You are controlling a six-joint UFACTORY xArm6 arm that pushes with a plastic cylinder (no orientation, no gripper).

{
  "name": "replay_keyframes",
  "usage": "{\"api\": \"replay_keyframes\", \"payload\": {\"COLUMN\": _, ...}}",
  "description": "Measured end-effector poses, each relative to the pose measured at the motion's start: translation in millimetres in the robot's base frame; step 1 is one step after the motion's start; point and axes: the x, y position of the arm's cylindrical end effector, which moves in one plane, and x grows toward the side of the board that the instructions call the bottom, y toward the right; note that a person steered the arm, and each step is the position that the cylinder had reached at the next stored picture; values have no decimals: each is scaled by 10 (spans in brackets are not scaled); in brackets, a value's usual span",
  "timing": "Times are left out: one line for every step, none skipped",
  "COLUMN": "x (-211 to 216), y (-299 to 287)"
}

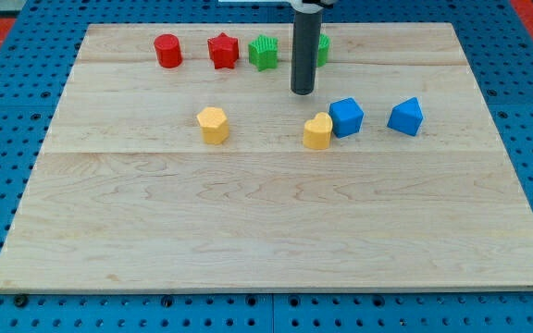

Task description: Slide the blue triangle and blue cube down a bit

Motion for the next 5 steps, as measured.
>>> {"api": "replay_keyframes", "payload": {"x": -9, "y": 12}}
{"api": "replay_keyframes", "payload": {"x": 6, "y": 17}}
{"api": "replay_keyframes", "payload": {"x": 150, "y": 178}}
{"api": "replay_keyframes", "payload": {"x": 355, "y": 347}}
{"api": "replay_keyframes", "payload": {"x": 437, "y": 644}}
